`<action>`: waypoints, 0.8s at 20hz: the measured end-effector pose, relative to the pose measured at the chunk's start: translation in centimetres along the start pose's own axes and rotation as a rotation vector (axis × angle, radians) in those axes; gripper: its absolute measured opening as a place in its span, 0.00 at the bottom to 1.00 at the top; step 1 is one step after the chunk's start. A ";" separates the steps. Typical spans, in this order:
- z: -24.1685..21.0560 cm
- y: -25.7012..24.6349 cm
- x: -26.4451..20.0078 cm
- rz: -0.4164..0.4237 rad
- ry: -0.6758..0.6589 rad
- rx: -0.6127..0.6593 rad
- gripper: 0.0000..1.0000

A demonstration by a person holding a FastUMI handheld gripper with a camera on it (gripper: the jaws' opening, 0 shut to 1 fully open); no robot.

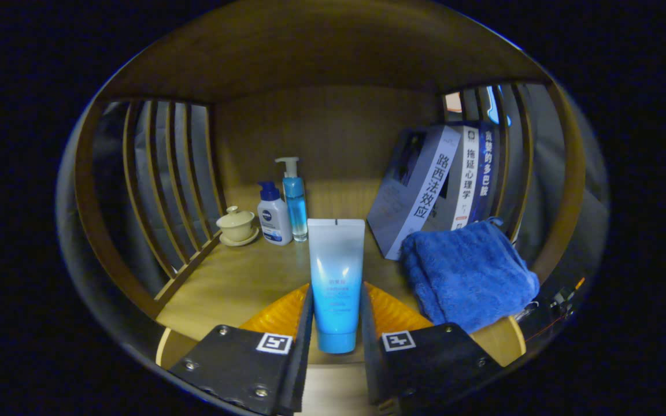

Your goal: Pull open the drawer, take out the items inside it, and place them on the countertop above the cabinet.

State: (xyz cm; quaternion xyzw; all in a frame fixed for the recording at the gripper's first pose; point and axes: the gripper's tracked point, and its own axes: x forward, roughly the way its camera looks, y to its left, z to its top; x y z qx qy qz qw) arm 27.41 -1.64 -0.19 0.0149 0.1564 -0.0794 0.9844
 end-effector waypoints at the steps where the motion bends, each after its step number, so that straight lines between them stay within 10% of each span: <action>1: -0.4 -0.3 0.9 -0.014 0.010 -0.005 0.42; 12: -4.1 0.0 5.5 -0.047 0.091 0.050 0.46; 16: -3.5 0.7 3.6 -0.030 0.034 0.001 0.70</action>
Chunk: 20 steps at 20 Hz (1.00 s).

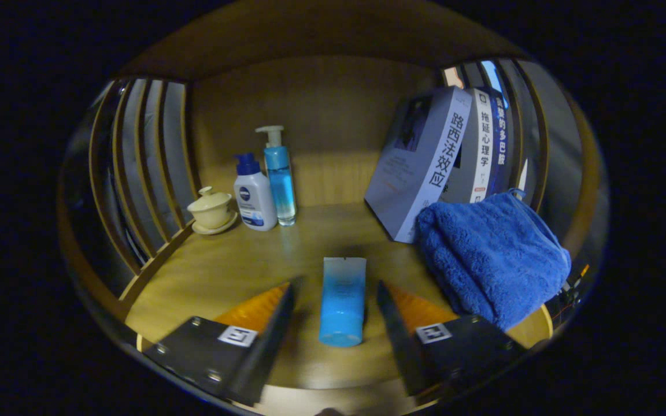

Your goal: Pull open the drawer, take out the items inside it, and place them on the countertop above the cabinet.

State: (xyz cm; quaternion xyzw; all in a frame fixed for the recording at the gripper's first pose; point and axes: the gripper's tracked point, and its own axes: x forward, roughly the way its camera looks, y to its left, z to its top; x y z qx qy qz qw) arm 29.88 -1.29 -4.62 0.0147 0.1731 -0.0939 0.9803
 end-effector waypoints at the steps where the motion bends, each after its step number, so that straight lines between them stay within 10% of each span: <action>1: 0.3 0.3 -1.1 0.013 -0.013 -0.011 0.77; 4: 1.8 -0.2 -5.4 0.024 -0.075 -0.039 0.99; 11: 4.6 -3.2 -19.4 0.073 -0.238 -0.083 0.98; 20: -3.0 -7.5 -31.1 0.033 -0.273 0.062 0.98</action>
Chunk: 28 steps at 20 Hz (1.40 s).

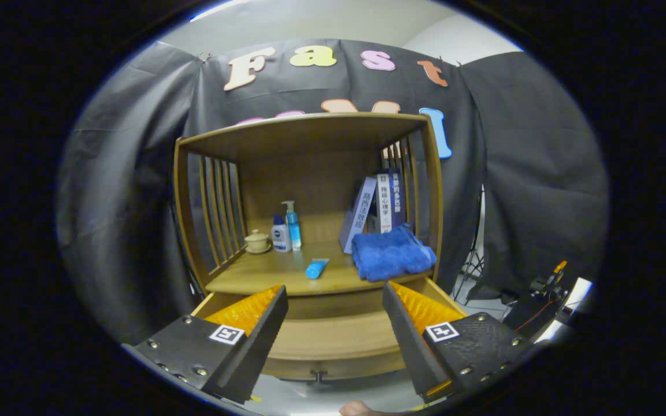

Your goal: Pull open the drawer, take out the items inside it, and place them on the countertop above the cabinet.

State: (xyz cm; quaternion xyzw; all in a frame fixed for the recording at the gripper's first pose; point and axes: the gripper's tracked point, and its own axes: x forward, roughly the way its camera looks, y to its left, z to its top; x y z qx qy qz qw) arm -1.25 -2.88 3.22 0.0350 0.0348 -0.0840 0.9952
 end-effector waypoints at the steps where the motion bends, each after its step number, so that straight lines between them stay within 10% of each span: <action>1: -0.9 -0.1 -0.8 0.006 0.020 0.005 0.98; 20: -18.8 3.7 -1.5 0.059 0.174 0.054 1.00; 28: -19.3 4.1 1.2 0.041 0.071 0.064 0.98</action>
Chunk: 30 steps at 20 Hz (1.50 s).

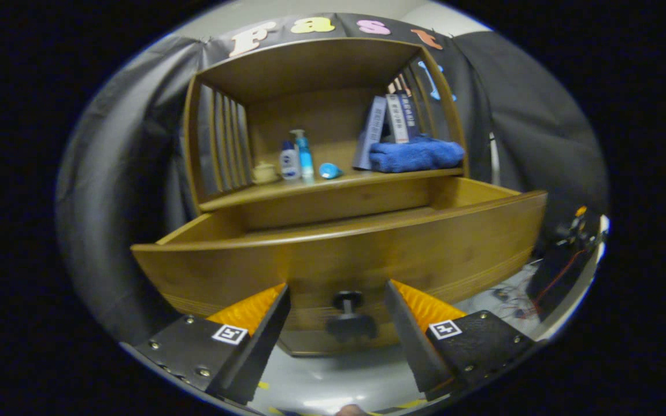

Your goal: Pull open the drawer, take out the items inside it, and place them on the countertop above the cabinet.

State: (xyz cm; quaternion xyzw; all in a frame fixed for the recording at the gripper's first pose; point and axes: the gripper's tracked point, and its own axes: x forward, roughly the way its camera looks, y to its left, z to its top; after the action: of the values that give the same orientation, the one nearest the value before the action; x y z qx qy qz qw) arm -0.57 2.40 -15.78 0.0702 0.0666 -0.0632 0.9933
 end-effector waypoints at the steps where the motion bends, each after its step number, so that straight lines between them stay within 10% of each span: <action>1: -0.3 0.1 0.8 -0.001 -0.022 -0.012 0.99; 30: 2.5 0.8 12.1 0.019 -0.142 -0.090 0.99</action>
State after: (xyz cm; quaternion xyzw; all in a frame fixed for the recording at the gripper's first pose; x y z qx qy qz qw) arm 11.78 1.39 -14.97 0.0216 -0.0021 -0.0555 0.9982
